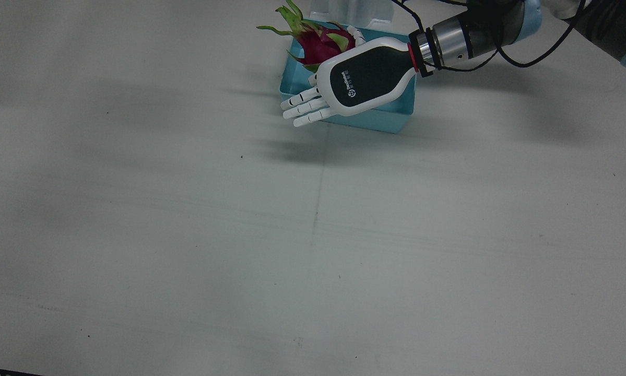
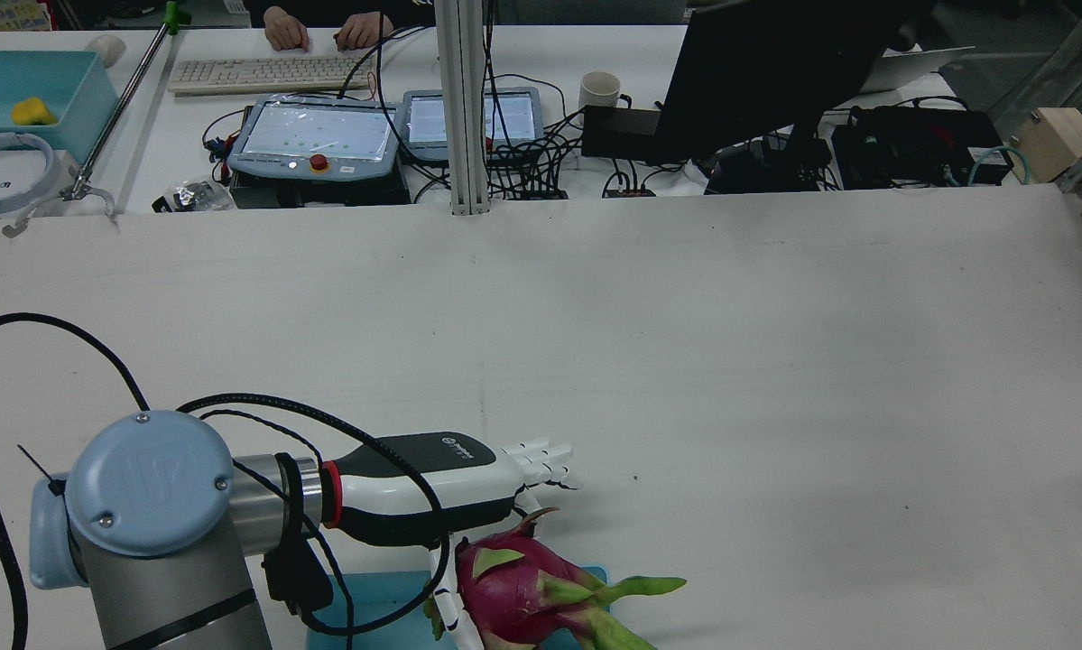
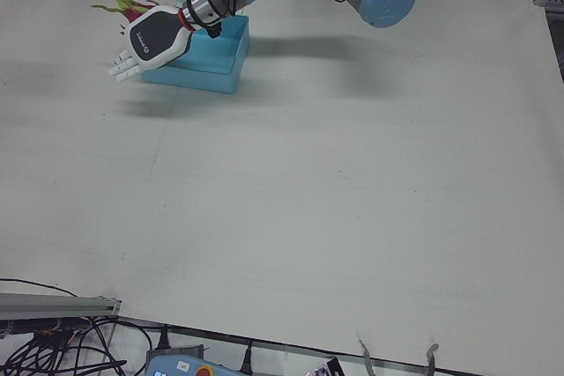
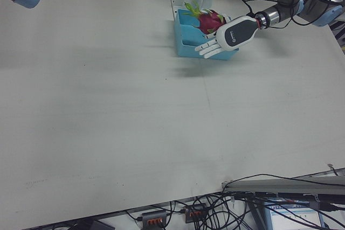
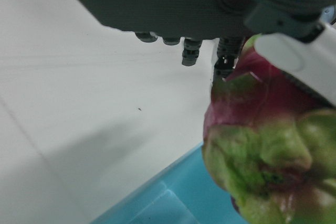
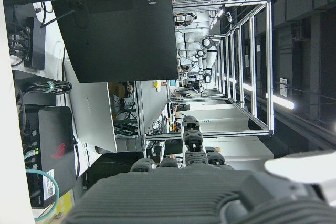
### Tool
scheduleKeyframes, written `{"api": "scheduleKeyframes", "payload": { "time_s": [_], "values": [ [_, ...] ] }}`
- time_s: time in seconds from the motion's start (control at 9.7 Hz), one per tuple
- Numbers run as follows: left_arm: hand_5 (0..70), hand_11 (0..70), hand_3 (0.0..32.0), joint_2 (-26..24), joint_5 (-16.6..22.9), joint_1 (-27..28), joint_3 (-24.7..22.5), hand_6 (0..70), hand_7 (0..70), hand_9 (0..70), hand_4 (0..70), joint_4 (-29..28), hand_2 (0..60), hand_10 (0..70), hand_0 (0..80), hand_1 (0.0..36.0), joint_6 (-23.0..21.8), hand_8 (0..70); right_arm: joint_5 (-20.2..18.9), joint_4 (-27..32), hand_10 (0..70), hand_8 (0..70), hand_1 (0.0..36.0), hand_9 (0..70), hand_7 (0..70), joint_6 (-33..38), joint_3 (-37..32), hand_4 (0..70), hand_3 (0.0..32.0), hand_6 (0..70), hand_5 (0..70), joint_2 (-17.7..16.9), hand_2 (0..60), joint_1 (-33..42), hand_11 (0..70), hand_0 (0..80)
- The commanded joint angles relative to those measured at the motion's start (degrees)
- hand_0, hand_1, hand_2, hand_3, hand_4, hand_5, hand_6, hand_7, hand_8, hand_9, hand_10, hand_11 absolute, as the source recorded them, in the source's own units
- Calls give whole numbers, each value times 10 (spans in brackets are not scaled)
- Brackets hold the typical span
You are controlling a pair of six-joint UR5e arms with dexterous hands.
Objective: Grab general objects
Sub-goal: 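Lower the dragon fruit into the blue tray and open the left hand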
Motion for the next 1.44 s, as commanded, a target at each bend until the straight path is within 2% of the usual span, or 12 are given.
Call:
{"api": "scheduleKeyframes", "payload": {
  "time_s": [0.0,0.1,0.21,0.31,0.41,0.52,0.62,0.72,0.82,1.03,1.13,1.34],
  "values": [
    [617,0,0,23,-1,6,2,21,166,19,615,14,542,0,480,211,47,0,0,0,0,0,0,0,0,-1,0,0,0,0,0,0,0,0,0,0],
    [611,0,0,50,-1,4,-3,16,158,17,603,11,521,0,480,208,62,0,0,0,0,0,0,0,0,-1,0,0,0,0,0,0,0,0,0,0],
    [589,0,0,66,0,-7,-4,6,149,15,584,7,373,0,488,184,64,0,0,0,0,0,0,0,0,-1,0,0,0,0,0,0,0,0,0,0],
    [543,0,0,87,0,-14,-15,0,143,14,561,0,145,0,488,126,68,0,0,0,0,0,0,0,0,-1,0,0,0,0,0,0,0,0,0,0],
    [442,0,0,109,1,-18,-34,0,133,12,504,3,1,0,476,62,85,0,0,0,0,0,0,0,0,-1,0,0,0,0,0,0,0,0,0,0],
    [228,0,0,114,1,-23,-39,0,111,8,353,8,0,0,469,26,88,0,0,0,0,0,0,0,0,-1,0,0,0,0,0,0,0,0,0,0],
    [68,0,0,120,6,-30,-43,0,86,3,215,9,0,0,466,16,89,0,0,0,0,0,0,0,0,-1,0,0,0,0,0,0,0,0,0,0],
    [3,0,0,126,13,-37,-48,0,68,0,93,10,0,0,464,4,89,0,0,0,0,0,0,0,0,-1,0,0,0,0,0,0,0,0,0,0],
    [0,0,2,133,24,-51,-58,0,51,0,0,11,0,0,462,4,89,0,0,0,0,0,0,0,0,-1,0,0,0,0,0,0,0,0,0,0],
    [0,0,192,145,83,-119,-76,0,43,0,0,16,0,0,459,0,89,0,0,0,0,0,0,0,0,0,0,0,0,0,0,0,0,0,0,0],
    [0,0,212,147,100,-135,-81,0,45,0,0,19,0,0,458,0,89,0,0,0,0,0,0,0,0,0,0,0,0,0,0,0,0,0,0,0],
    [0,0,244,160,106,-138,-108,0,57,0,0,30,0,0,459,0,89,0,0,0,0,0,0,0,0,0,-1,0,0,0,0,0,0,0,0,0]
  ]
}}
